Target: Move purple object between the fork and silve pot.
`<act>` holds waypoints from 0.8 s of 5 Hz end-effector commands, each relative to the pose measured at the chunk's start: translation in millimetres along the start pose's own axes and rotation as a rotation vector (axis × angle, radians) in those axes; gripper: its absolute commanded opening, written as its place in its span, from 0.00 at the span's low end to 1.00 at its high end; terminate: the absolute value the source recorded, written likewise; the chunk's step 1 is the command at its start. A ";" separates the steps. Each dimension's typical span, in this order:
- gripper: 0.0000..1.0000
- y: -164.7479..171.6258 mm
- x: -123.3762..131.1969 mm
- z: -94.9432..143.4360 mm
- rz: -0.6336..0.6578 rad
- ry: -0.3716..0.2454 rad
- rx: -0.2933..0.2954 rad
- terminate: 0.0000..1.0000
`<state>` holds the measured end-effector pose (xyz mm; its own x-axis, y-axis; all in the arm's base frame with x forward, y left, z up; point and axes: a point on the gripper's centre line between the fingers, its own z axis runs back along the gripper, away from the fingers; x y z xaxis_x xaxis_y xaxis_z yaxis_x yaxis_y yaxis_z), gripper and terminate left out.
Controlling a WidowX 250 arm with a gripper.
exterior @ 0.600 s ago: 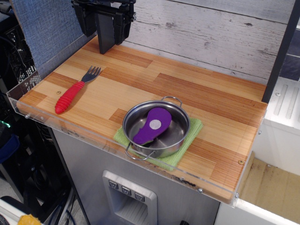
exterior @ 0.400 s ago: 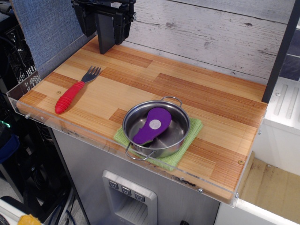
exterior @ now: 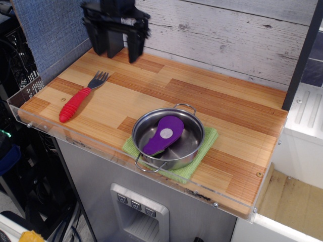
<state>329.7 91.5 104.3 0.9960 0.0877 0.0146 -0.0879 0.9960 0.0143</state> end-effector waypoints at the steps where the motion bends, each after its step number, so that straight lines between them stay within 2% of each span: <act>1: 1.00 -77.9 -28.1 -10.0 -0.063 -0.012 0.034 0.00; 3: 1.00 -116.6 -49.9 -34.5 -0.153 0.011 0.064 0.00; 4: 1.00 -115.4 -51.2 -45.2 -0.162 0.040 0.084 0.00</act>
<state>289.3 -28.7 48.5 0.9952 -0.0731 -0.0651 0.0793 0.9919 0.0991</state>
